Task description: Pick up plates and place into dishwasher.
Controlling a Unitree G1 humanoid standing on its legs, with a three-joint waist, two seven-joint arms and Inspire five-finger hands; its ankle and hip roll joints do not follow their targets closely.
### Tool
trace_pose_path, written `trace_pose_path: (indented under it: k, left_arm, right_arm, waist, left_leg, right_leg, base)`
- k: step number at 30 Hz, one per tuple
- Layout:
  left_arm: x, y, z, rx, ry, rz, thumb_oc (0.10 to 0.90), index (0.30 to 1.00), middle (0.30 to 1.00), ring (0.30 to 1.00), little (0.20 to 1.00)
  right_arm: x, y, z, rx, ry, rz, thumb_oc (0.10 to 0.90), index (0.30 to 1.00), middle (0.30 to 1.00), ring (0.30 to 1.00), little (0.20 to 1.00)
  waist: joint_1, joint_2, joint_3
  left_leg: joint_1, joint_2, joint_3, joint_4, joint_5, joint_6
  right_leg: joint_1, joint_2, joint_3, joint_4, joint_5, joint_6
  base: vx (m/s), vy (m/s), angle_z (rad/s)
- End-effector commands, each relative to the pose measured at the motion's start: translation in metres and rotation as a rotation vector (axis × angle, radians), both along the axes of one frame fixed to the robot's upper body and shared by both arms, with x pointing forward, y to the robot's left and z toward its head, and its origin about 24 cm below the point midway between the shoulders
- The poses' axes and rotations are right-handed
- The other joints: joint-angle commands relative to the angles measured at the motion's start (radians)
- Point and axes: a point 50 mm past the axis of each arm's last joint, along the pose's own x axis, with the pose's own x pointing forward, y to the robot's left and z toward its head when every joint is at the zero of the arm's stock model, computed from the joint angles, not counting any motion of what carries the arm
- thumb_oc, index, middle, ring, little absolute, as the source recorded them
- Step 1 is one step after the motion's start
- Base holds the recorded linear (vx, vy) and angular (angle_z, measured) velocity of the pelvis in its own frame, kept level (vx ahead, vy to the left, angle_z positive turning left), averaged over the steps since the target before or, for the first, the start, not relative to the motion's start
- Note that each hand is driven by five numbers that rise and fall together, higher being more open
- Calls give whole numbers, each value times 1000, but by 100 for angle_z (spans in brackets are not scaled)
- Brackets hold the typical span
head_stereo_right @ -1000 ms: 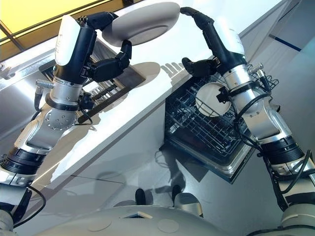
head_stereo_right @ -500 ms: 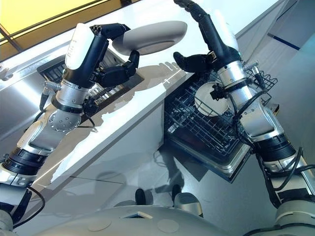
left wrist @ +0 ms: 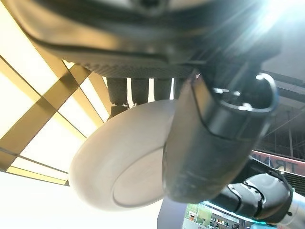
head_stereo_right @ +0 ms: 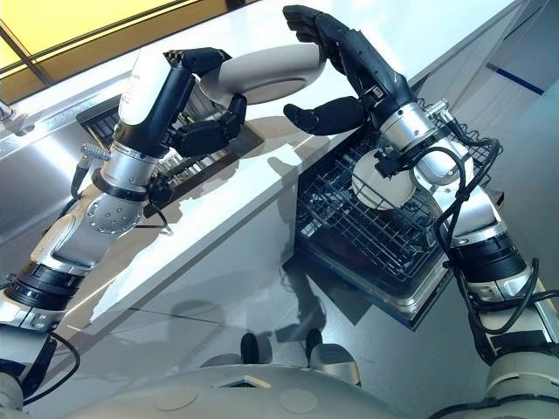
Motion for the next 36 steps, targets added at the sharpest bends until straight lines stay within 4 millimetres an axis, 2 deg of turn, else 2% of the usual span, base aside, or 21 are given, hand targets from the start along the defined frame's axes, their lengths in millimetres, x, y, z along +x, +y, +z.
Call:
trace_pose_path:
  k: [1, 7, 15, 16, 17, 18, 19, 22, 23, 24, 26, 27, 31, 36]
  left_arm:
    - [-3, -27, 40, -83, -153, -201, 100, 300, 300, 300, 200]
    - [-14, -29, 46, -61, -173, -264, 100, 300, 300, 300, 200]
    - [-18, -33, 53, -73, -182, -287, 100, 300, 300, 300, 200]
    - [-18, -33, 53, -75, -182, -289, 100, 300, 300, 300, 200]
    - [-18, -34, 53, -74, -183, -292, 100, 300, 300, 300, 200]
    - [-19, -35, 52, -71, -188, -294, 100, 300, 300, 300, 200]
    - [-19, -35, 52, -71, -189, -295, 100, 300, 300, 300, 200]
    - [-20, -35, 51, -58, -209, -291, 100, 300, 300, 300, 200]
    - [-20, -35, 52, -52, -216, -287, 100, 300, 300, 300, 200]
    - [-20, -34, 52, -47, -223, -283, 100, 300, 300, 300, 200]
    - [-20, -33, 54, -45, -227, -275, 100, 300, 300, 300, 200]
    - [-20, -31, 56, -45, -228, -270, 100, 300, 300, 300, 200]
    - [-20, -30, 56, -42, -224, -252, 100, 300, 300, 300, 200]
    - [-19, -26, 55, -40, -218, -239, 100, 300, 300, 300, 200]
  right_arm:
    - [-38, 55, 72, -100, -417, 379, 800, 900, 900, 900, 900]
    - [-39, 48, 76, -372, -446, 332, 800, 900, 900, 900, 900]
    - [-40, 50, 71, -433, -415, 357, 800, 900, 900, 900, 900]
    - [-39, 50, 70, -433, -412, 357, 742, 851, 851, 851, 842]
    - [-39, 51, 70, -431, -407, 357, 435, 587, 587, 587, 535]
    - [-38, 51, 68, -429, -402, 356, 207, 392, 392, 392, 307]
    - [-38, 51, 67, -430, -400, 354, 100, 300, 300, 300, 200]
    - [-34, 50, 65, -444, -388, 319, 100, 300, 300, 300, 200]
    - [-33, 49, 64, -448, -384, 301, 232, 413, 413, 413, 332]
    - [-29, 47, 63, -457, -378, 265, 509, 651, 651, 651, 609]
    - [-24, 41, 62, -454, -371, 204, 742, 851, 851, 851, 842]
    - [-21, 37, 62, -438, -370, 158, 800, 900, 900, 900, 900]
    - [-14, 31, 62, -363, -372, 90, 800, 900, 900, 900, 900]
    - [-7, 26, 58, -224, -258, 94, 800, 900, 900, 900, 900]
  waist:
    - [3, 18, -121]
    - [5, 8, -131]
    - [0, 2, -130]
    - [-1, 2, -129]
    - [-1, 2, -129]
    - [-1, 2, -127]
    - [0, 2, -127]
    - [0, 2, -126]
    - [-1, 2, -125]
    - [-1, 2, -126]
    - [-2, 2, -125]
    - [-3, 2, -125]
    - [0, 4, -121]
    - [5, 6, -117]
  left_leg:
    - [-21, -26, -25, 15, -74, -5]
    - [-31, -23, -32, 15, -66, -8]
    - [-37, -20, -38, 16, -56, -7]
    - [-37, -20, -39, 16, -56, -6]
    - [-37, -20, -40, 16, -56, -6]
    - [-37, -19, -39, 16, -55, -6]
    - [-37, -19, -39, 16, -55, -6]
    - [-38, -18, -38, 16, -54, -5]
    - [-38, -17, -37, 16, -54, -4]
    - [-38, -16, -37, 16, -54, -4]
    - [-39, -15, -36, 17, -53, -5]
    - [-39, -15, -36, 16, -53, -5]
    - [-40, -14, -35, 17, -53, -5]
    - [-38, -13, -35, 16, -54, -3]
  right_leg:
    - [-67, 19, -16, 174, -107, 98]
    - [-74, 21, -8, 178, -106, 97]
    - [-80, 23, 7, 184, -101, 96]
    - [-81, 22, 9, 185, -100, 96]
    - [-81, 22, 9, 185, -99, 96]
    - [-82, 21, 10, 185, -98, 96]
    - [-82, 21, 11, 185, -98, 96]
    - [-82, 20, 14, 186, -98, 95]
    - [-83, 20, 14, 187, -98, 95]
    - [-83, 20, 17, 187, -98, 95]
    - [-84, 20, 18, 189, -97, 95]
    - [-84, 19, 19, 189, -96, 95]
    - [-85, 17, 19, 189, -94, 97]
    - [-81, 17, 19, 188, -95, 95]
  base:
    - [0, 0, 0]
    - [14, -7, 3]
    - [14, -7, 5]
    - [20, -6, 11]
    - [17, -4, 12]
    - [12, -2, 11]
    - [15, -2, 12]
    - [19, -1, 7]
    - [0, 0, 0]
    - [0, 0, 0]
    - [0, 0, 0]
    - [0, 0, 0]
    - [2, -2, 1]
    - [3, -5, 3]
